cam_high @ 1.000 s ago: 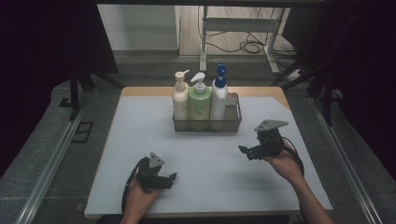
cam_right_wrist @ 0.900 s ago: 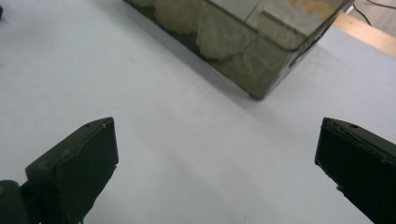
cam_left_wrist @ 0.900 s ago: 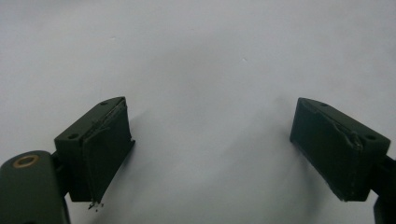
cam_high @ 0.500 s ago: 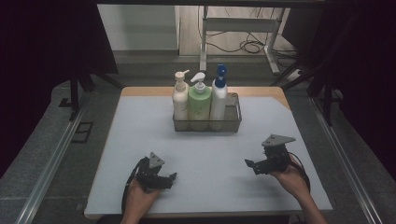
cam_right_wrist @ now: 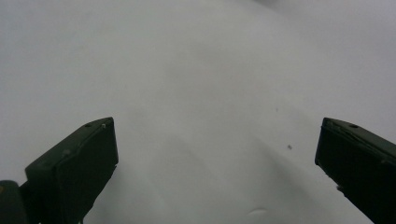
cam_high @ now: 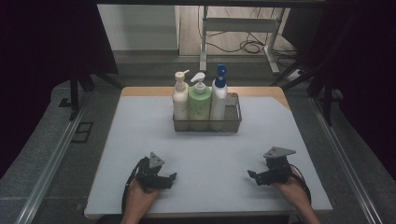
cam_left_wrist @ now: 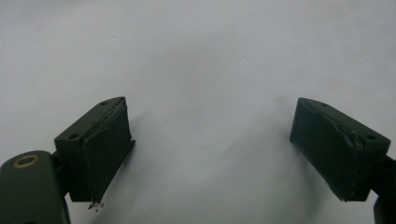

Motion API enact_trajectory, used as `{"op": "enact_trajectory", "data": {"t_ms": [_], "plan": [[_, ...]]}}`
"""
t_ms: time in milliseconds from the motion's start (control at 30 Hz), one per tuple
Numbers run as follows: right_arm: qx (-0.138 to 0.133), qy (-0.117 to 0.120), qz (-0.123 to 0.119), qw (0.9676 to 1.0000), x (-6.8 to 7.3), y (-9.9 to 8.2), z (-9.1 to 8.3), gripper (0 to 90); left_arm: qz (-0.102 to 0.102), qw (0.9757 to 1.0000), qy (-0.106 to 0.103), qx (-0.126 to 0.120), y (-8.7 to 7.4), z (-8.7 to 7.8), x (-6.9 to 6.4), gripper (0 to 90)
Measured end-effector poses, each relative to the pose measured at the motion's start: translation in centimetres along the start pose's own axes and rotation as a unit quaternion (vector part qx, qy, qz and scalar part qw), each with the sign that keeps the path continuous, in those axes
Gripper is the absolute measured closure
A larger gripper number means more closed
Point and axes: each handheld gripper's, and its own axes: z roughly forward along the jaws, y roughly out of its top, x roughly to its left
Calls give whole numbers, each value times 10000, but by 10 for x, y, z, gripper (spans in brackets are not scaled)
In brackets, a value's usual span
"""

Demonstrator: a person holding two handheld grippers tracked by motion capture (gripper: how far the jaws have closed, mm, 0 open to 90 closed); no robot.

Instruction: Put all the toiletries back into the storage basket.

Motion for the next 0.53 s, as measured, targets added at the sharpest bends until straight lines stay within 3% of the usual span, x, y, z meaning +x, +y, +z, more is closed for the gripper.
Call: {"op": "enact_trajectory", "data": {"t_ms": [200, 533], "plan": [[92, 41, 43, 9999, 1, -14, 8, 0, -3, 10000, 1, -2, 0, 0, 0, 122], [61, 59, 93, 9999, 0, -17, 7, 0, -7, 10000, 0, 2, 0, 0, 0, 122]]}}
